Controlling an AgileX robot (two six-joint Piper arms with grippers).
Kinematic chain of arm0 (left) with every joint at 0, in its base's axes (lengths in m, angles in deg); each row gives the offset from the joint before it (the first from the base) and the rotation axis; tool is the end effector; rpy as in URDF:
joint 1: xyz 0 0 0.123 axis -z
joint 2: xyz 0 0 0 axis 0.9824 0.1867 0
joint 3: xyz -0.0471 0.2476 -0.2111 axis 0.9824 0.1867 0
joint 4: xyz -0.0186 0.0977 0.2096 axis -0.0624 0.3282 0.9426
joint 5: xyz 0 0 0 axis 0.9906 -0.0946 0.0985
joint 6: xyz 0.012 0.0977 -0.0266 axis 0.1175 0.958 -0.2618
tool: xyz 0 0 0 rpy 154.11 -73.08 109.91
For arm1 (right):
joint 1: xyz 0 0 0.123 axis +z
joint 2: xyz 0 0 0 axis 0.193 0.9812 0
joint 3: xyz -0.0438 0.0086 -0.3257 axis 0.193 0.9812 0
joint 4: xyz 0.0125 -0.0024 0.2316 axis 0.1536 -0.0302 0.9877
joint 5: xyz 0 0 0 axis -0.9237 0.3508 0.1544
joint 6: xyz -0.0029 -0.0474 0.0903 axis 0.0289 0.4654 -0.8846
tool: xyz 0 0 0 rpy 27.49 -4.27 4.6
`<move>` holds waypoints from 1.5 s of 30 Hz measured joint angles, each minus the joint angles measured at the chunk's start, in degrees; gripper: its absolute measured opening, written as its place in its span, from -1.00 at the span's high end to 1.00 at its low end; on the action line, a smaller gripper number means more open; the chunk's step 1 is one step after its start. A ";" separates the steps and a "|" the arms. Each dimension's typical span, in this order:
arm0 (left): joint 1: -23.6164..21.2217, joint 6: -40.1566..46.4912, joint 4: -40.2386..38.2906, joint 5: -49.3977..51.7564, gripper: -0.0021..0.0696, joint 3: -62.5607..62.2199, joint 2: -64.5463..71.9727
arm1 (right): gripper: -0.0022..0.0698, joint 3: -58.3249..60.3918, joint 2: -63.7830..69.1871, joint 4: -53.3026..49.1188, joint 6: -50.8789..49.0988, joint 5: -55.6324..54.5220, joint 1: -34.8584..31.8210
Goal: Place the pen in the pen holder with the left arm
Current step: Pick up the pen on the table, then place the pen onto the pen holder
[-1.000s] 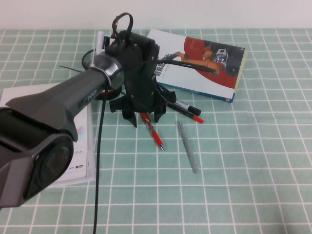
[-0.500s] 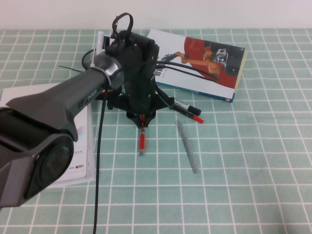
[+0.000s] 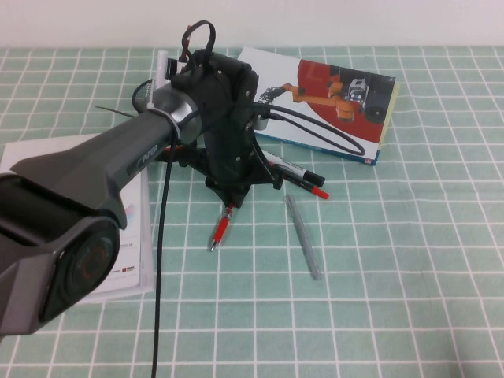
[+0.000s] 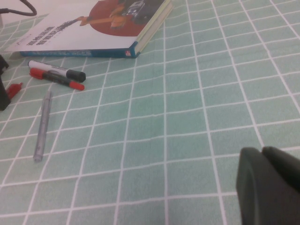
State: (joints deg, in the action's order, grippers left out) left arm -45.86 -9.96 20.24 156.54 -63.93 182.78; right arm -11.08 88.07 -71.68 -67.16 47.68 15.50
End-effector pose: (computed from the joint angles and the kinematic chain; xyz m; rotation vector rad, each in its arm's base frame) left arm 0.4307 -0.2776 0.2075 0.5753 2.8927 -0.0342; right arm -0.0008 0.0053 0.1690 0.1184 1.8460 0.2709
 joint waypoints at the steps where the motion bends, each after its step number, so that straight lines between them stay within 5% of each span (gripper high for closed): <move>1: 0.00 0.70 0.00 0.00 0.75 0.00 0.00 | 1.00 0.00 0.00 0.00 0.00 0.00 0.00; 14: 4.62 4.19 3.12 -1.92 0.75 3.06 -12.70 | 1.00 0.00 0.00 0.00 0.00 0.00 0.00; 25: 5.62 2.93 5.75 -36.13 0.75 33.99 -36.31 | 1.00 0.00 0.00 0.00 0.00 0.00 0.00; 34: -2.17 2.40 8.03 -68.87 0.75 49.96 -40.97 | 1.00 0.00 0.00 0.00 0.00 0.00 0.00; 45: -13.24 2.14 5.32 -86.41 0.75 50.79 -34.25 | 1.00 0.00 0.00 0.00 0.00 0.00 0.00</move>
State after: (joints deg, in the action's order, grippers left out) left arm -59.10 -7.83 25.56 70.13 -13.14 148.53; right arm -11.08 88.07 -71.68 -67.16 47.68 15.50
